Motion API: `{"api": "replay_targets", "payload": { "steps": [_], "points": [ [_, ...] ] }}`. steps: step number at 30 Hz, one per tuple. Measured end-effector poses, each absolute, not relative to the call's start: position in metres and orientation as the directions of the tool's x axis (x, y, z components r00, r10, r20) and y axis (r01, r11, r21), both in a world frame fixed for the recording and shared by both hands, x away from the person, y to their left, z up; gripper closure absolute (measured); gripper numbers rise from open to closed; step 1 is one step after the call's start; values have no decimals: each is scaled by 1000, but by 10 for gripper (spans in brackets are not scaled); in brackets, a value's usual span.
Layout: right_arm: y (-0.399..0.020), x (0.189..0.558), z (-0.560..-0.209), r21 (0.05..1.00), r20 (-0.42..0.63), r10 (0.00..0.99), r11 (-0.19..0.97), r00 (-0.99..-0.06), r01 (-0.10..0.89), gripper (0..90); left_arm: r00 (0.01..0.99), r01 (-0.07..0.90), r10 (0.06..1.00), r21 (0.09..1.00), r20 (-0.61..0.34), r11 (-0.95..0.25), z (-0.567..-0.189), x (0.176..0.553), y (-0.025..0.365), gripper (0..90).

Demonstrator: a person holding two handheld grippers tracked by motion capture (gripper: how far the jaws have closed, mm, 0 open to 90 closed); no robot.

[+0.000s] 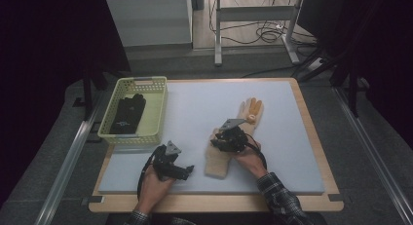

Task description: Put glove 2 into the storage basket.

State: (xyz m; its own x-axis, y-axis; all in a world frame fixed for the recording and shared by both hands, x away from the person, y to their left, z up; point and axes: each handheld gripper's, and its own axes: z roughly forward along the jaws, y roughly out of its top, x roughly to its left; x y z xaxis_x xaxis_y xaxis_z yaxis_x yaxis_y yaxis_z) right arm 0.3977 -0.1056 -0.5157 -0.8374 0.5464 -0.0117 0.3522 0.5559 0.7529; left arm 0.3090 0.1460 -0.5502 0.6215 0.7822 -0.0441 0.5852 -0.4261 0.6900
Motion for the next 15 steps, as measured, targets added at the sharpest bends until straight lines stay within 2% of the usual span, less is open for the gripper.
{"api": "replay_targets", "payload": {
  "steps": [15],
  "points": [
    [-185,412,-502,773,-7,689,463,-724,433,555,624,583,780,690,-42,-429,-550,309,146,4]
  ]
}}
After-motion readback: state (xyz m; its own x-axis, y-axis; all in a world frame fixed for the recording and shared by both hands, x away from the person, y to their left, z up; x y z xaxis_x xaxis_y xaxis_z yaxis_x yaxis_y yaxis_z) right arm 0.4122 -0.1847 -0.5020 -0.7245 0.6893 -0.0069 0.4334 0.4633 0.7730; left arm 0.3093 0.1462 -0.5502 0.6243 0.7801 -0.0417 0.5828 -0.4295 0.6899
